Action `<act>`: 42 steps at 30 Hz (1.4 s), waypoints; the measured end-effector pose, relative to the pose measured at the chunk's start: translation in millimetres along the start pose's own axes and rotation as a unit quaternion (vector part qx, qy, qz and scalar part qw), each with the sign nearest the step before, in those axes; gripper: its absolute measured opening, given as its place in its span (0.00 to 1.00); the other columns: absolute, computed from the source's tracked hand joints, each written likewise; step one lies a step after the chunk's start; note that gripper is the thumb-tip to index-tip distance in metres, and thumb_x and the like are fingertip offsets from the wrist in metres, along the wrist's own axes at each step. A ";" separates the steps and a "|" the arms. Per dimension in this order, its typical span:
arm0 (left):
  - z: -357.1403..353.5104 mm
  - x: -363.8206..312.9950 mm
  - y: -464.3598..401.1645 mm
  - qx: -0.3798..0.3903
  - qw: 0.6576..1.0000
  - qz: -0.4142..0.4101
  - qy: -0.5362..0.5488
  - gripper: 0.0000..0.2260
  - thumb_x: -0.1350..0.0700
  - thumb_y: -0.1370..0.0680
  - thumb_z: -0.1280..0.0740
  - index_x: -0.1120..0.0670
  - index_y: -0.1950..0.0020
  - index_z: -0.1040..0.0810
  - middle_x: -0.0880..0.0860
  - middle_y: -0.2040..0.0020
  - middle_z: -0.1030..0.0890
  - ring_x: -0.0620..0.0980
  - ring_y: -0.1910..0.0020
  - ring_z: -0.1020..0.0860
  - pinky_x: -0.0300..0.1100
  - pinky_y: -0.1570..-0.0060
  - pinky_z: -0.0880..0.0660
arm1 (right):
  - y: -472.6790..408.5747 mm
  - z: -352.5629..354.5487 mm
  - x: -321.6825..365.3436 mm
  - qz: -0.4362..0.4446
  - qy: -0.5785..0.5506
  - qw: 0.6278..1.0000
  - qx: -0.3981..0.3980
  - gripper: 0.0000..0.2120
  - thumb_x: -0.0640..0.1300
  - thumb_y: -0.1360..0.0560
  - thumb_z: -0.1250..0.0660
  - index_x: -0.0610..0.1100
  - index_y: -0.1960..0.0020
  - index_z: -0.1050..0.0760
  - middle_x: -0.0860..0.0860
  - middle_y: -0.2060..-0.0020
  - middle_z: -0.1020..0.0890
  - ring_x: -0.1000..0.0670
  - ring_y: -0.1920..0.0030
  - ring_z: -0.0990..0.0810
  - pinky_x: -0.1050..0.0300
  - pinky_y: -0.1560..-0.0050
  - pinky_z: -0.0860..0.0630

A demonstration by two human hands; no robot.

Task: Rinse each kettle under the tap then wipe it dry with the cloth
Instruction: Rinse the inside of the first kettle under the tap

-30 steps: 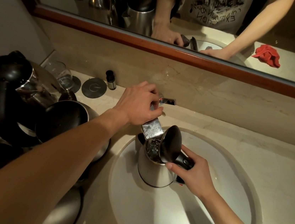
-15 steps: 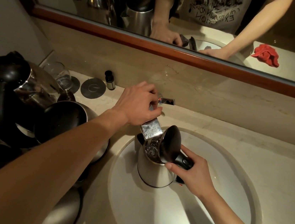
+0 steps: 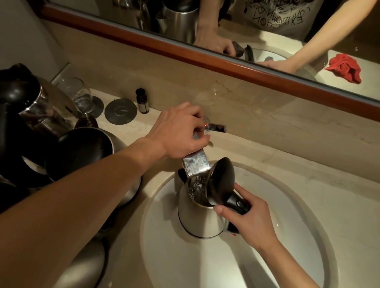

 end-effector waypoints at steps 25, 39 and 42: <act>4.8 -2.8 0.1 0.005 1.000 -0.002 0.015 0.21 0.41 0.26 0.37 0.48 0.37 0.28 0.45 0.46 0.22 0.48 0.45 0.27 0.43 0.58 0.38 | 3.5 1.7 1.2 -0.014 0.007 1.000 -0.009 0.42 0.64 0.42 0.21 0.55 0.30 0.20 0.61 0.47 0.12 0.63 0.45 0.16 0.53 0.40 0.18; 8.5 -9.6 -8.9 0.078 0.997 -0.003 -0.005 0.31 0.37 0.24 0.35 0.47 0.24 0.36 0.47 0.29 0.30 0.50 0.32 0.30 0.45 0.45 0.31 | 3.0 0.0 -2.6 -0.008 -0.019 1.000 0.008 0.39 0.62 0.41 0.19 0.61 0.31 0.21 0.60 0.46 0.12 0.64 0.55 0.16 0.54 0.46 0.21; 8.5 -12.8 -13.5 0.112 0.993 -0.023 -0.008 0.31 0.38 0.22 0.36 0.48 0.22 0.38 0.49 0.25 0.33 0.51 0.27 0.34 0.51 0.33 0.34 | 3.8 0.5 -6.1 -0.013 -0.022 1.000 0.005 0.37 0.61 0.40 0.18 0.65 0.32 0.22 0.60 0.45 0.12 0.63 0.59 0.17 0.51 0.48 0.20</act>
Point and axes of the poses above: each hand's wrist, its own y-axis away from the middle knuckle, its own z-axis out of the back of the hand, x = y × z, the point moved 4 cm from there along -y, towards the middle knuckle
